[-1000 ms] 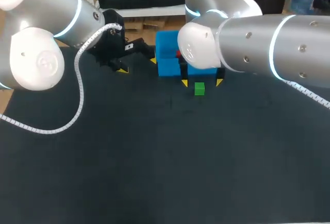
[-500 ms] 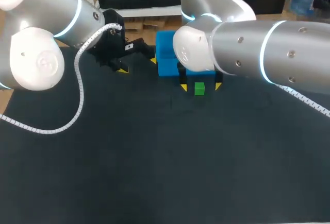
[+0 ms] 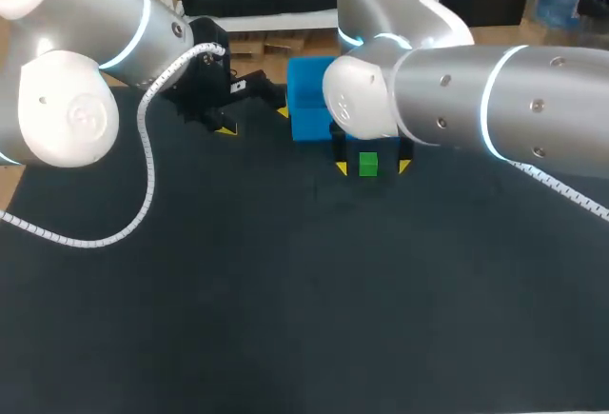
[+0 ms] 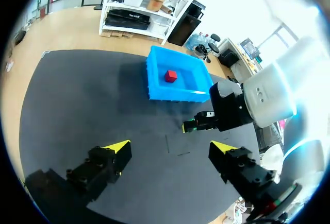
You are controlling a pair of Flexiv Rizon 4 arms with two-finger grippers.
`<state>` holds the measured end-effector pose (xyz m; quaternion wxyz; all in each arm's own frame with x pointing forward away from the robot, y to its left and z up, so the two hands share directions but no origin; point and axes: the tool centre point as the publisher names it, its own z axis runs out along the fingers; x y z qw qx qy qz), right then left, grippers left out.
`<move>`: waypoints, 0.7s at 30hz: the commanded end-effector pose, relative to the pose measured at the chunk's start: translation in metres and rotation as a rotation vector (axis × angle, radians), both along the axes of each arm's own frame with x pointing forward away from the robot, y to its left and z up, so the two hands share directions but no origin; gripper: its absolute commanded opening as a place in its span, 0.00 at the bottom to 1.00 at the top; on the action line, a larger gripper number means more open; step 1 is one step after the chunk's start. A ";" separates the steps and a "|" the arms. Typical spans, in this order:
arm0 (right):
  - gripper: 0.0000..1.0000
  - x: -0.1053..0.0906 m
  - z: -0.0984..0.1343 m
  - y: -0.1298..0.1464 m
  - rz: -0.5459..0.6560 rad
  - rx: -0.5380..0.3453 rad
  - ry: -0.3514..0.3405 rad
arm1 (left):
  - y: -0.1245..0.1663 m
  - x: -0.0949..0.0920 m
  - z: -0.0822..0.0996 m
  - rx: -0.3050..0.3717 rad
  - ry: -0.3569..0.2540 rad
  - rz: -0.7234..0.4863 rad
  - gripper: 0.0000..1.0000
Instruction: Use the left arm to pick the red cube and place it into the blue plastic box first, then use the right arm to grasp the green cube and put it into the same blue plastic box after the first action is fully finished.
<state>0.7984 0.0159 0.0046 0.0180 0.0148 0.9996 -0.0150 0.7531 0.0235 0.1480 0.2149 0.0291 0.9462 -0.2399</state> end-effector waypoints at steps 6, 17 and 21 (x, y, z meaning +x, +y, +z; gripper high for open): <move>1.00 0.002 -0.005 -0.002 0.000 0.011 -0.012 | 0.000 0.000 0.000 0.000 0.000 0.001 1.00; 0.00 0.007 -0.008 0.002 0.006 0.027 -0.024 | 0.000 0.000 0.000 0.000 0.000 0.001 1.00; 0.00 0.008 -0.008 0.003 0.008 0.030 -0.033 | 0.000 0.000 0.000 0.000 0.000 0.001 1.00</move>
